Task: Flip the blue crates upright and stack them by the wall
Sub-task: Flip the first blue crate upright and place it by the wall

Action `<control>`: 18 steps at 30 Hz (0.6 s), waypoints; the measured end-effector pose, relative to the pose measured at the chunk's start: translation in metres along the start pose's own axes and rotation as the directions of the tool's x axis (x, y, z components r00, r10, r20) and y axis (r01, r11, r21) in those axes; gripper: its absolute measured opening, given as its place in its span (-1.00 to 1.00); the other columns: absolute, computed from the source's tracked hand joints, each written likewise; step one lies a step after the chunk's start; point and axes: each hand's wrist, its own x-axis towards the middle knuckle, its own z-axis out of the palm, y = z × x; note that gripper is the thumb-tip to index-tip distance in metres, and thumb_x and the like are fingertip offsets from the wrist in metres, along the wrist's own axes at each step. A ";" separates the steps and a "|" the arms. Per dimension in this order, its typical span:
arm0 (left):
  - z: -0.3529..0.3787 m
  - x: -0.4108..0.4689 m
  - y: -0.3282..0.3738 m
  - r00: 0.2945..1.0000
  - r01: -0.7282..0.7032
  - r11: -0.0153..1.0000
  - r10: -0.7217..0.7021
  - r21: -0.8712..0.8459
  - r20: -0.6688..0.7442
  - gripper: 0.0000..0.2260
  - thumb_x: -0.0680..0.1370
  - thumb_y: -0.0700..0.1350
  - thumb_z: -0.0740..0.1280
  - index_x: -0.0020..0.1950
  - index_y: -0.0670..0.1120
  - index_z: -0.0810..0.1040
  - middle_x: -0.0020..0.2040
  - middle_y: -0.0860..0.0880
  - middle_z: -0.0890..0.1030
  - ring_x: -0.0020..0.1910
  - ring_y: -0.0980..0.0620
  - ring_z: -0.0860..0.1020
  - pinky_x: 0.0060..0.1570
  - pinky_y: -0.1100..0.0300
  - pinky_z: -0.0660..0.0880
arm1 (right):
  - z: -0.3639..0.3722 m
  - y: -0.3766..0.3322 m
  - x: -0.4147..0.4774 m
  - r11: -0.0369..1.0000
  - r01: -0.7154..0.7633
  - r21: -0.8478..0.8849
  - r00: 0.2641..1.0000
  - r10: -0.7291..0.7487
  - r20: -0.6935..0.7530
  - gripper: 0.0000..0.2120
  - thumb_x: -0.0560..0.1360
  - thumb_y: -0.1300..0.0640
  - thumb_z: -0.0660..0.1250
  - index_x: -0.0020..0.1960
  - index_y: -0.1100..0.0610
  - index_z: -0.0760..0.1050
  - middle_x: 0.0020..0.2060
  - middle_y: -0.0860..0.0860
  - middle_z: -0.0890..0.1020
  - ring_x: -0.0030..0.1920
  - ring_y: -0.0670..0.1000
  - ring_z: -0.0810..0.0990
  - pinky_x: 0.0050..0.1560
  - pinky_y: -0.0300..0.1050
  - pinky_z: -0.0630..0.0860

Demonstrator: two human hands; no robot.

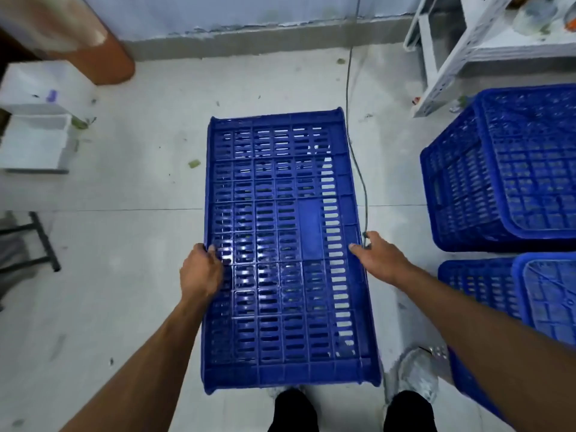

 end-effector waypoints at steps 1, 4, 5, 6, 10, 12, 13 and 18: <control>0.005 -0.001 -0.001 1.000 -0.007 1.000 0.007 -0.010 -0.023 -0.64 0.71 0.00 0.05 0.18 -0.25 0.46 0.04 -0.27 0.61 -0.14 -0.15 0.47 -0.08 0.01 0.42 | 0.004 0.000 0.006 0.999 -0.008 0.052 1.000 0.007 0.016 -0.46 0.59 -0.16 0.17 0.47 0.09 0.29 0.34 0.12 0.52 0.26 0.18 0.53 0.29 0.07 0.44; 0.014 -0.007 0.004 0.994 -0.023 1.000 0.021 -0.019 -0.109 -0.65 0.70 0.01 0.05 0.10 -0.23 0.48 -0.03 -0.24 0.63 -0.18 -0.16 0.49 -0.08 -0.03 0.46 | 0.008 0.001 0.016 0.970 -0.036 0.240 0.997 0.051 -0.057 -0.66 0.61 -0.03 0.14 0.14 0.20 0.51 0.09 0.18 0.63 -0.01 0.14 0.60 0.06 0.02 0.53; 0.017 -0.011 0.008 0.989 -0.032 0.999 0.029 -0.017 -0.148 -0.66 0.70 0.00 0.05 0.07 -0.22 0.48 -0.06 -0.23 0.63 -0.20 -0.17 0.50 -0.10 -0.03 0.45 | 0.007 0.002 0.016 0.960 -0.033 0.279 0.994 0.061 -0.094 -0.70 0.62 0.00 0.12 0.00 0.20 0.50 -0.01 0.19 0.64 -0.12 0.11 0.58 -0.06 -0.02 0.49; 0.020 -0.016 0.013 0.982 -0.041 0.999 0.036 -0.022 -0.186 -0.66 0.70 0.00 0.05 0.03 -0.22 0.48 -0.09 -0.21 0.62 -0.22 -0.17 0.50 -0.12 -0.02 0.43 | 0.005 0.004 0.014 0.959 -0.027 0.283 0.989 0.068 -0.134 -0.70 0.63 0.01 0.11 -0.09 0.18 0.47 -0.08 0.17 0.63 -0.19 0.09 0.55 -0.13 -0.04 0.45; 0.025 -0.028 0.042 0.970 -0.074 0.996 0.059 -0.057 -0.236 -0.67 0.70 -0.02 0.07 0.00 -0.22 0.48 -0.15 -0.16 0.58 -0.24 -0.16 0.48 -0.15 0.02 0.37 | -0.004 0.011 0.008 0.956 -0.025 0.291 0.938 0.123 -0.324 -0.64 0.65 -0.04 0.04 -0.08 0.17 0.46 -0.25 0.06 0.56 -0.27 0.03 0.50 -0.20 -0.05 0.40; 0.030 -0.033 0.055 0.973 -0.094 0.993 0.076 -0.070 -0.219 -0.68 0.70 -0.02 0.07 0.01 -0.22 0.48 -0.14 -0.16 0.58 -0.23 -0.15 0.48 -0.15 0.03 0.37 | -0.013 0.016 0.006 0.955 -0.029 0.296 0.903 0.152 -0.402 -0.63 0.67 -0.05 0.02 -0.05 0.17 0.46 -0.32 0.00 0.50 -0.28 0.04 0.48 -0.19 -0.05 0.36; 0.033 -0.035 0.061 0.974 -0.097 0.992 0.079 -0.077 -0.210 -0.68 0.70 -0.02 0.07 0.02 -0.22 0.49 -0.13 -0.17 0.58 -0.22 -0.15 0.48 -0.14 0.03 0.38 | -0.018 0.018 0.005 0.956 -0.024 0.291 0.888 0.154 -0.434 -0.63 0.67 -0.06 0.01 -0.04 0.17 0.45 -0.34 -0.01 0.48 -0.27 0.07 0.49 -0.19 -0.06 0.35; 0.061 -0.054 0.094 0.987 -0.093 0.989 0.075 -0.119 -0.145 -0.68 0.70 -0.03 0.07 0.06 -0.23 0.49 -0.06 -0.23 0.62 -0.19 -0.14 0.47 -0.08 0.00 0.41 | -0.048 0.052 0.006 0.965 -0.006 0.261 0.832 0.150 -0.534 -0.60 0.67 -0.08 0.04 -0.08 0.19 0.45 -0.31 0.08 0.52 -0.25 0.16 0.51 -0.25 -0.04 0.36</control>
